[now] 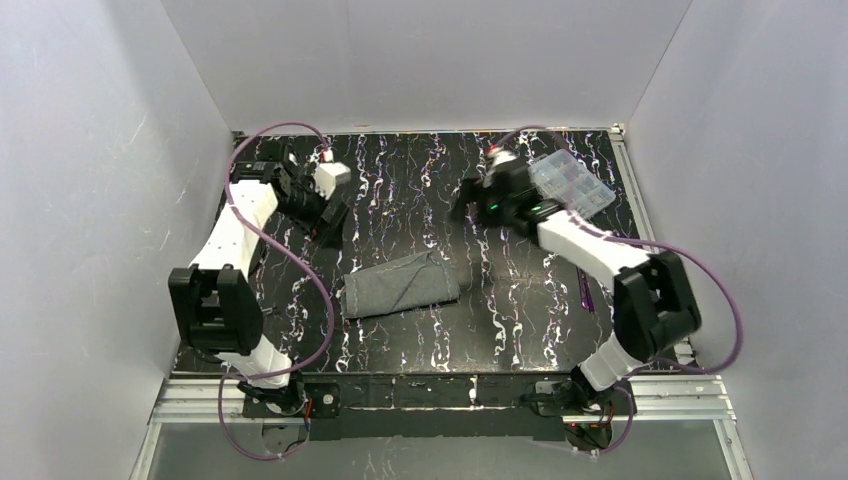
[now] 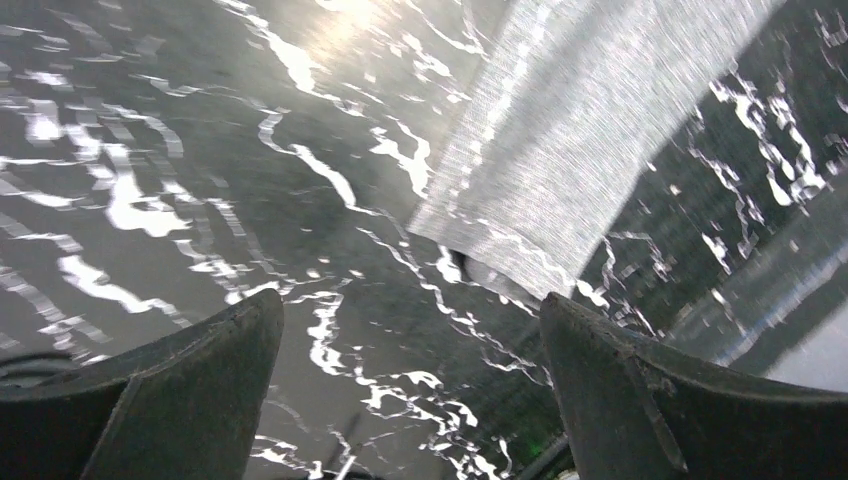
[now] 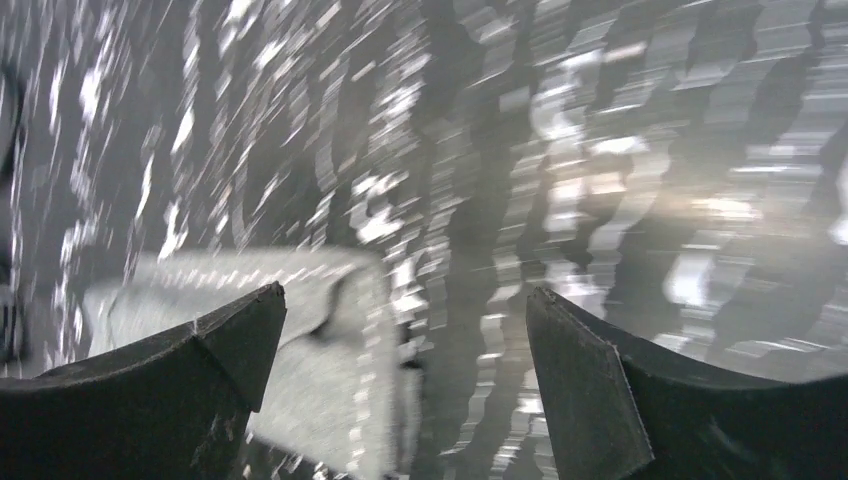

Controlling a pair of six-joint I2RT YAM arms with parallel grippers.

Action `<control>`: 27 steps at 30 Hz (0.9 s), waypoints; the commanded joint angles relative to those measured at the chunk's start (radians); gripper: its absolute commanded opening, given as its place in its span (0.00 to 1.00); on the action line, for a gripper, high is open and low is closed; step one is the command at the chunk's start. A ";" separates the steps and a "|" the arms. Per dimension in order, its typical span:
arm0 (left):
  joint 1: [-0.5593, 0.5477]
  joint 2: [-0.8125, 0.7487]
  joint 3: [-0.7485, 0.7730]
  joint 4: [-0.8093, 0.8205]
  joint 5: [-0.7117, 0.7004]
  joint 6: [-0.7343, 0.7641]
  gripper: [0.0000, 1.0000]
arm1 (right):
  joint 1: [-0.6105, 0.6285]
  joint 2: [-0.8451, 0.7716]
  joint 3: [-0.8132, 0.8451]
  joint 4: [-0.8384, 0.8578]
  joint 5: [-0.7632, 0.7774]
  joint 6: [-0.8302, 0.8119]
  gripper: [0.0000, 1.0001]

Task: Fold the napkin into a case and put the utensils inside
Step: Pick up the fork from the corner of the board.

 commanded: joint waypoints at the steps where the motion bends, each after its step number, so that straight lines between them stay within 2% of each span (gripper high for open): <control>1: 0.040 -0.092 0.018 0.078 -0.107 -0.110 0.98 | -0.226 -0.132 0.034 -0.161 0.106 0.029 0.99; 5: 0.078 -0.125 0.013 0.111 -0.140 -0.132 0.98 | -0.352 -0.142 0.088 -0.387 0.324 0.025 0.99; 9: 0.101 -0.184 -0.023 0.226 -0.206 -0.210 0.99 | -0.473 -0.165 0.021 -0.385 0.398 0.025 0.99; 11: 0.110 -0.183 -0.016 0.218 -0.171 -0.221 0.98 | -0.510 -0.142 0.008 -0.374 0.415 0.006 0.96; 17: 0.112 -0.179 -0.017 0.180 -0.064 -0.222 0.96 | -0.544 -0.030 0.058 -0.365 0.441 -0.031 0.91; 24: 0.112 -0.196 -0.041 0.163 -0.064 -0.191 0.90 | -0.543 0.090 0.061 -0.320 0.393 -0.025 0.79; 27: 0.112 -0.197 -0.045 0.152 -0.064 -0.187 0.90 | -0.543 0.114 0.054 -0.298 0.411 -0.019 0.77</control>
